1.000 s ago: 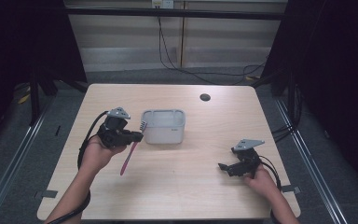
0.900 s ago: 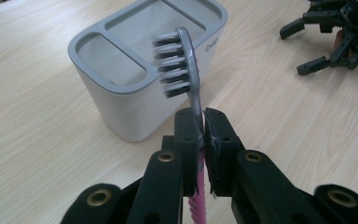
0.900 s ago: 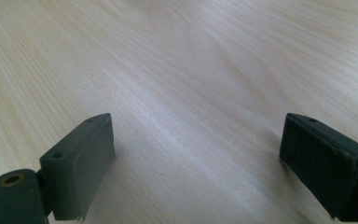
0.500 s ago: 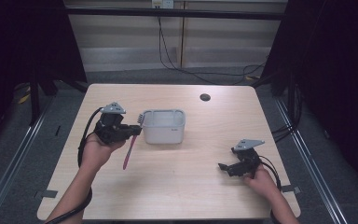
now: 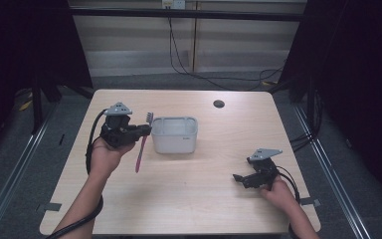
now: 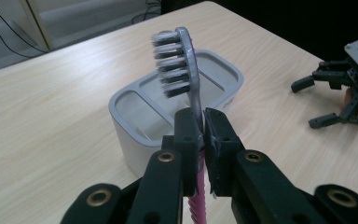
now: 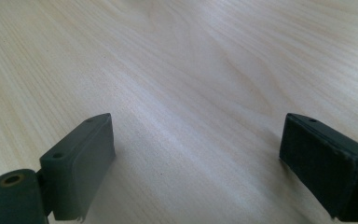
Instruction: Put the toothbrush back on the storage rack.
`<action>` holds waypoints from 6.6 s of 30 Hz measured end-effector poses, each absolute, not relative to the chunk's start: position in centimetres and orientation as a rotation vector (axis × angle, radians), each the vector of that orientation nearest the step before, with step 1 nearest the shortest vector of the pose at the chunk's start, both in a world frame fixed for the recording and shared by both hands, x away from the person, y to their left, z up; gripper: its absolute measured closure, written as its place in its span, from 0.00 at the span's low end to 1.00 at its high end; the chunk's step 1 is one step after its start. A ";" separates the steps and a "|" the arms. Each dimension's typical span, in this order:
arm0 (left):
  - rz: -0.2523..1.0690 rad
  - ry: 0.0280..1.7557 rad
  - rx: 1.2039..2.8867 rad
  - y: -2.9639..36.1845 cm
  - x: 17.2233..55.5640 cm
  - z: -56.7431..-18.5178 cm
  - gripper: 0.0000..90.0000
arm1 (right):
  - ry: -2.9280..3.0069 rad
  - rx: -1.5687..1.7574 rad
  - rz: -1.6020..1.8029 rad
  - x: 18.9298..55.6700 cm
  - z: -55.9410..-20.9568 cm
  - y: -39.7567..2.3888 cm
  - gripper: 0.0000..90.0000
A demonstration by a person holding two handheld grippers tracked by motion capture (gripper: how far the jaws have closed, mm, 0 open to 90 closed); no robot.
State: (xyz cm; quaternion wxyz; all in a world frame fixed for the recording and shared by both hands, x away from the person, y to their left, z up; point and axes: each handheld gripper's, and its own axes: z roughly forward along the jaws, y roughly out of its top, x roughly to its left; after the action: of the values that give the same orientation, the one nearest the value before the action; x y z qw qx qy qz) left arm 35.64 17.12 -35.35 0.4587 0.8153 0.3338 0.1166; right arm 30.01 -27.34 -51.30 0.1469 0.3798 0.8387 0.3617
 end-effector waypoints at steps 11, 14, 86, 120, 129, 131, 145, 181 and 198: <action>0.313 0.836 1.958 17.0 35.9 -34.9 0.94 | 2.414 1.094 1.041 30.0 -51.3 -27.3 0.11; 0.318 0.851 1.941 17.0 36.0 -34.9 0.94 | 2.414 1.094 1.041 30.0 -51.3 -27.3 0.11; 0.420 0.861 1.826 15.4 38.3 -30.0 0.94 | 2.411 1.097 1.041 30.0 -51.3 -27.3 0.11; 0.454 0.871 1.774 14.6 40.4 -28.5 0.94 | 2.411 1.093 1.043 30.0 -51.3 -27.3 0.11; 0.479 0.869 1.766 14.5 40.9 -28.6 0.94 | 2.410 1.093 1.043 30.0 -51.3 -27.3 0.11; 0.482 0.873 1.765 14.5 40.9 -28.6 0.94 | 2.411 1.093 1.043 30.0 -51.3 -27.3 0.11; 0.508 0.890 1.732 14.1 41.4 -29.6 0.94 | 2.411 1.093 1.043 30.0 -51.3 -27.3 0.11; 0.490 0.952 1.721 13.3 42.7 -32.0 0.94 | 2.411 1.093 1.043 30.0 -51.3 -27.3 0.11; 0.509 0.957 1.731 13.5 42.9 -32.7 0.94 | 2.411 1.096 1.042 30.0 -51.3 -27.3 0.11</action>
State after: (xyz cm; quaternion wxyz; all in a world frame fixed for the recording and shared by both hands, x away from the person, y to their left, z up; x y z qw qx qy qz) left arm 42.88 13.52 -32.66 0.5223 0.7227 0.3997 0.2126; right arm 30.00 -27.33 -51.30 0.1471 0.3809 0.8379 0.3623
